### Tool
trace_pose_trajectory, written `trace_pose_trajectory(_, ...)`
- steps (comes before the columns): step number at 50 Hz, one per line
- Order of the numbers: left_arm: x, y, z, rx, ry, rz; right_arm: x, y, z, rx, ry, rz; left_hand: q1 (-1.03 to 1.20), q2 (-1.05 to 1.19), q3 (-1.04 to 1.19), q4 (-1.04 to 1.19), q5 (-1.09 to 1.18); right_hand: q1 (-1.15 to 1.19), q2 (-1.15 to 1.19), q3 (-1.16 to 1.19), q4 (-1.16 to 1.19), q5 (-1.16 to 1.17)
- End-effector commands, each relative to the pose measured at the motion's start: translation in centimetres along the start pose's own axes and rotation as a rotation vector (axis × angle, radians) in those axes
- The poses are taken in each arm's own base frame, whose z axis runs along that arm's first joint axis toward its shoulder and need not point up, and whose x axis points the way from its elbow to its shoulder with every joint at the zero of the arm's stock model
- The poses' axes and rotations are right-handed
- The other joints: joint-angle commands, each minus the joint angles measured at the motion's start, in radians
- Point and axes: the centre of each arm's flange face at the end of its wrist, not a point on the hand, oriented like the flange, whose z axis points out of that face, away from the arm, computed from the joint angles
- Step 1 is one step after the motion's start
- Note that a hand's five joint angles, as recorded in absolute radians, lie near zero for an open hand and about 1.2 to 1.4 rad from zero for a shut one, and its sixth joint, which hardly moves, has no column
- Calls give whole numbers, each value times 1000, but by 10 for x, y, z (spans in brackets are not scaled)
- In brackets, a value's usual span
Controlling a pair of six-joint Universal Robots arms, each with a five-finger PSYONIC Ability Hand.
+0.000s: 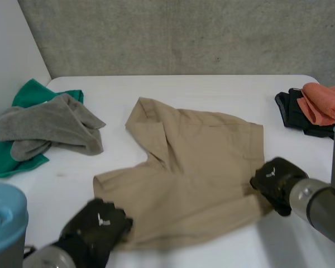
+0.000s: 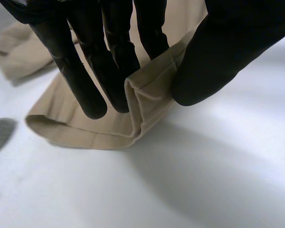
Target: Fold the laundry.
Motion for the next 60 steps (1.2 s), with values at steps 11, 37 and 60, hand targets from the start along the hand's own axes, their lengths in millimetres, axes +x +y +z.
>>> trace_pose_trajectory(11,-68,-77,19,354,-204,-52,-8,16,6,21,-3,40,-894,-957,-950,-958,-923,441,225,201,203,246)
trace_pose_trajectory(37,-123,-80,276,463,62,-27,-14,21,15,30,3,97,-401,-463,-456,-465,-430,441,225,201,203,246)
trace_pose_trajectory(60,-130,-58,283,330,-91,120,-17,24,16,31,6,101,259,197,204,196,231,441,225,201,203,246)
